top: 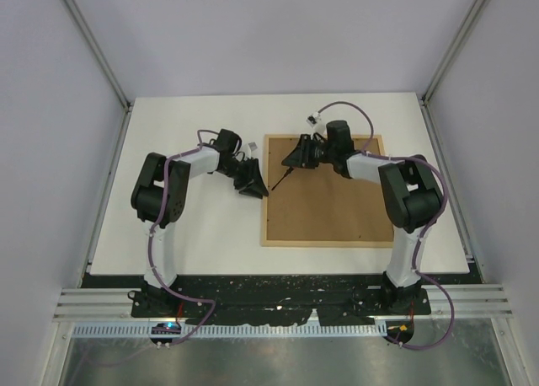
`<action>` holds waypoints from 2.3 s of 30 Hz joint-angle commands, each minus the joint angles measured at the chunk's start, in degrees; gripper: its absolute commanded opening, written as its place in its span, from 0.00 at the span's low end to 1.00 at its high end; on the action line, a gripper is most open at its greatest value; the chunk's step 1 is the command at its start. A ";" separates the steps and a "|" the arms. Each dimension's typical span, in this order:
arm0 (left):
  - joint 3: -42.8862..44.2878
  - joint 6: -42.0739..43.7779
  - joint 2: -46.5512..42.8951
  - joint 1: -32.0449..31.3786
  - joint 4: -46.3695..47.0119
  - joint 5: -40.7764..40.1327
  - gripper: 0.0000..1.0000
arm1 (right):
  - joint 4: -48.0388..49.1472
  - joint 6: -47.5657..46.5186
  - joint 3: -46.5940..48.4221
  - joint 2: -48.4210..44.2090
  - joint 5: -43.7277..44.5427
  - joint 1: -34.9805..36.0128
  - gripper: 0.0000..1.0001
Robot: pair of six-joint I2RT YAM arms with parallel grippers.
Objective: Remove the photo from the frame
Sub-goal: Release the photo frame item from the photo frame.
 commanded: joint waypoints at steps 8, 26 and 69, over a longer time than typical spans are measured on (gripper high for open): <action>-1.84 0.52 -1.40 -0.30 0.78 -4.03 0.33 | -2.30 -17.17 -10.72 -10.56 4.76 4.81 0.08; -2.11 0.43 -2.36 -0.30 0.95 -4.38 0.31 | -21.19 -36.68 -9.95 -16.11 0.90 5.87 0.08; -1.14 -3.35 -0.87 -1.88 5.08 2.03 0.30 | -2.04 13.85 0.52 5.16 -10.08 -6.61 0.08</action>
